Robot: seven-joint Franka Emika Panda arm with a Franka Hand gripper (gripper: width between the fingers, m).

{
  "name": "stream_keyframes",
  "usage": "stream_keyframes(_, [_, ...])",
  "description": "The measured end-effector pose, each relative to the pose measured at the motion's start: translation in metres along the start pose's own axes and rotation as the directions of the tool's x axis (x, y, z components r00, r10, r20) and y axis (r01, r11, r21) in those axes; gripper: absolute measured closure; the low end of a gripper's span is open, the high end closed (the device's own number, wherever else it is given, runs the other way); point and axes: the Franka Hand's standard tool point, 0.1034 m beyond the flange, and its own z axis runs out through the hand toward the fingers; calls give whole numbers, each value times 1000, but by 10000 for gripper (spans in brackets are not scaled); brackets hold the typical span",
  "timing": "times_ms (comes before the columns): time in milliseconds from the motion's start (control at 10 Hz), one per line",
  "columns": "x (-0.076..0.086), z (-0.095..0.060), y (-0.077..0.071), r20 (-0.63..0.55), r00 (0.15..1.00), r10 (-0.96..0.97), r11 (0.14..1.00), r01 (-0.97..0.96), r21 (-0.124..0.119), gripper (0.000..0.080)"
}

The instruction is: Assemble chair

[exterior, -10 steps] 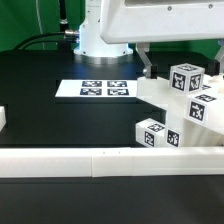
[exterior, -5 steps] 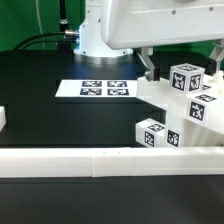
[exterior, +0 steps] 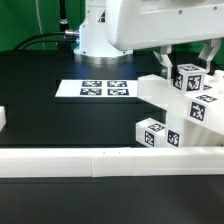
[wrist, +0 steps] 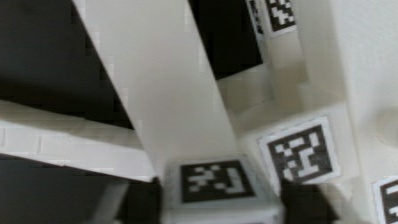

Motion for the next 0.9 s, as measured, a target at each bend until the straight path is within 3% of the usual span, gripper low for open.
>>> stream_keyframes(200, [0,0,0,-1,1000,29,1000,-29,2,515])
stream_keyframes(400, [0,0,2,-5,982,188,982,-188,-1,515])
stream_keyframes(900, [4,0,0,-59,820,570,822,-570,13,514])
